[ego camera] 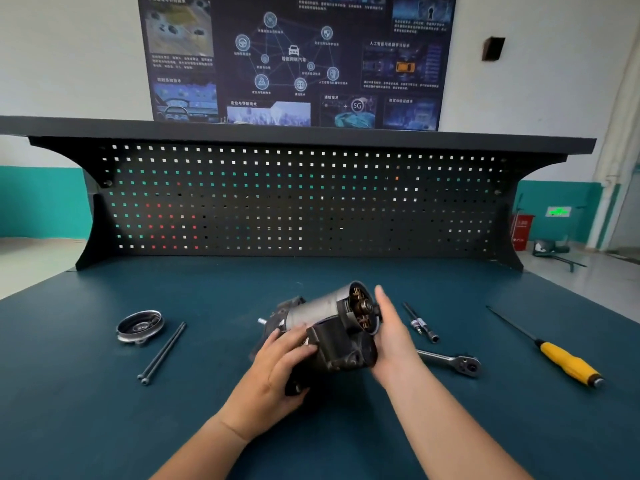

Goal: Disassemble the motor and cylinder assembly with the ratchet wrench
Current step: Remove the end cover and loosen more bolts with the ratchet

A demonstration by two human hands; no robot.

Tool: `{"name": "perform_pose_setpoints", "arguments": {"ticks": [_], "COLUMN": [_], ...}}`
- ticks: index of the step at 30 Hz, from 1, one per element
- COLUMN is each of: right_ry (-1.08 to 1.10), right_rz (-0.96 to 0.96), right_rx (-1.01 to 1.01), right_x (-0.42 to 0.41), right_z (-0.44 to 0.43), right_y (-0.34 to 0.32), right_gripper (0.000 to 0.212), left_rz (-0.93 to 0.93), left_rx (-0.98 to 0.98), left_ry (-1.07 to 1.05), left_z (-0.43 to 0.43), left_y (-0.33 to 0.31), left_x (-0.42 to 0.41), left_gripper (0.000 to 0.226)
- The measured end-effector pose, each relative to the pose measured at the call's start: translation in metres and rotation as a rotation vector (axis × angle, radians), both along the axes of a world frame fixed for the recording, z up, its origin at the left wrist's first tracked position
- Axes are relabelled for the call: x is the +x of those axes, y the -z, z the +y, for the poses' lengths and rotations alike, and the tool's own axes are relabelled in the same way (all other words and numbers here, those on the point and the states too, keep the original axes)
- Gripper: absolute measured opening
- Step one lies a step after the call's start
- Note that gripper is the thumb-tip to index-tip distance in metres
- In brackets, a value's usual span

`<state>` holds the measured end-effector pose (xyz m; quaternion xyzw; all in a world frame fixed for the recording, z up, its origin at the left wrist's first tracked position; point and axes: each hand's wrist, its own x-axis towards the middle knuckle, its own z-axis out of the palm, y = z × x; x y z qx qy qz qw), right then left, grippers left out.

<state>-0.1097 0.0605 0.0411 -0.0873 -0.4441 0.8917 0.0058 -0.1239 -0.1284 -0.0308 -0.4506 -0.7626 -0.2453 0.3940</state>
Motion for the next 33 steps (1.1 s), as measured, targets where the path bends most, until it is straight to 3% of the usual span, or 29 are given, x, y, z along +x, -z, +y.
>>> {"name": "perform_pose_setpoints", "arguments": {"ticks": [3, 7, 12, 20, 25, 33], "right_ry": [-0.025, -0.019, 0.014, -0.021, 0.053, 0.023], "right_rz": [-0.039, -0.080, -0.054, -0.073, -0.056, -0.104], "right_rx": [0.022, 0.076, 0.041, -0.152, -0.253, -0.173], "right_x": [-0.014, -0.036, -0.049, -0.057, -0.059, -0.062], "right_z": [-0.010, -0.026, -0.038, -0.034, -0.033, -0.027], "right_y": [0.010, 0.029, 0.047, 0.057, 0.060, 0.068], "right_gripper": [0.073, 0.052, 0.046, 0.050, 0.041, 0.031], "left_rz": [0.037, 0.014, -0.126, -0.056, -0.046, -0.069], "left_rx": [-0.091, -0.059, -0.043, -0.071, -0.016, -0.010], "left_ry": [-0.073, -0.132, -0.267, -0.494, -0.474, -0.424], "left_z": [-0.015, -0.025, -0.028, -0.017, -0.024, -0.024], "left_y": [-0.003, -0.002, 0.003, 0.000, 0.000, -0.002], "left_x": [-0.003, -0.006, -0.010, -0.013, -0.009, -0.001], "left_gripper": [0.083, 0.066, 0.091, 0.082, 0.080, 0.078]}}
